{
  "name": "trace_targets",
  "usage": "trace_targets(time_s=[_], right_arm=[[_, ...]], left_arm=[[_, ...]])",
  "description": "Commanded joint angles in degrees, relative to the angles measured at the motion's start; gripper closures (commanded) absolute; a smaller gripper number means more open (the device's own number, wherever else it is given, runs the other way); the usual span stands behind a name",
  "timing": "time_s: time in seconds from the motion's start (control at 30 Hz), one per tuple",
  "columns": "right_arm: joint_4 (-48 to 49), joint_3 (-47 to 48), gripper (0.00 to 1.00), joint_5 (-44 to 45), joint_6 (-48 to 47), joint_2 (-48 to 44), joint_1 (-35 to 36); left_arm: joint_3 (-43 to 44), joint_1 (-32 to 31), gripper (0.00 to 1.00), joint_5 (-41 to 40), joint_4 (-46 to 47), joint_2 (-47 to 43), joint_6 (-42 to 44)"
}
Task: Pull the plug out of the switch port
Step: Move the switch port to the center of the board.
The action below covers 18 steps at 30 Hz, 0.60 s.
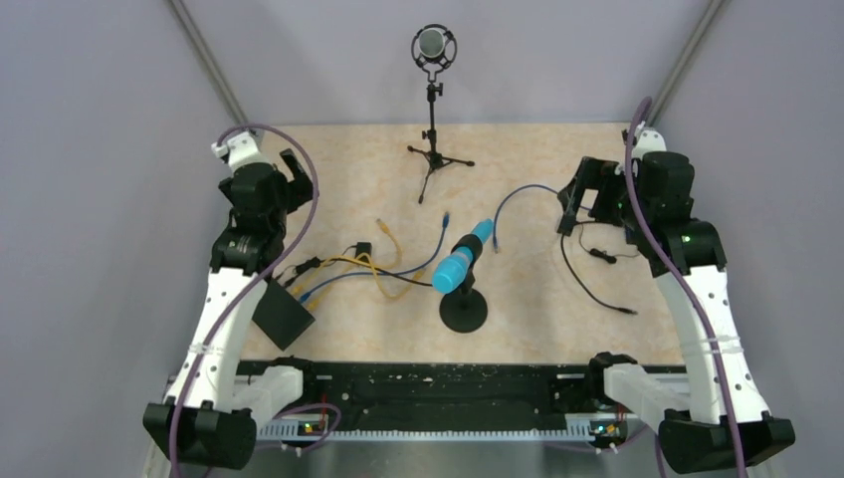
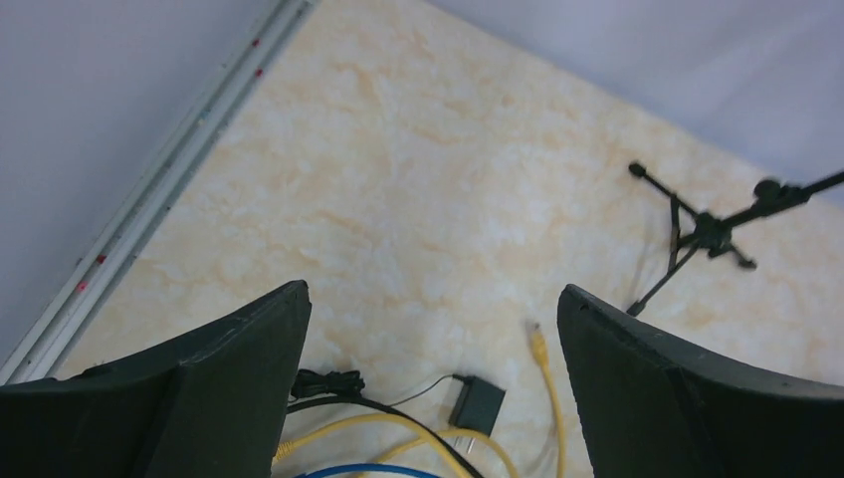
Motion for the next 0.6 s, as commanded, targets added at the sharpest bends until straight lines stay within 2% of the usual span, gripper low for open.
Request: trace_targets(time_s=[0.0, 0.1, 0.3, 0.57], right_arm=[[2.5, 3.9, 0.01, -4.7, 0.1, -1.1, 0.4], [4.4, 2.3, 0.01, -6.3, 0.6, -1.8, 0.4], [4.7, -5.5, 0.01, -3.6, 3.3, -4.4, 0.4], [1.5, -19.9, 0.01, -3.1, 6.5, -15.3, 0.4]], left_arm=[[4.5, 0.3, 0.01, -7.8, 1.4, -2.1, -5.3], [6.2, 0.3, 0.01, -4.4, -1.9, -2.9, -2.8], [2.0, 0.3, 0.01, 7.7, -0.5, -7.8, -0.9], [-1.1, 0.3, 0.01, 11.2, 1.1, -9.2, 1.3]])
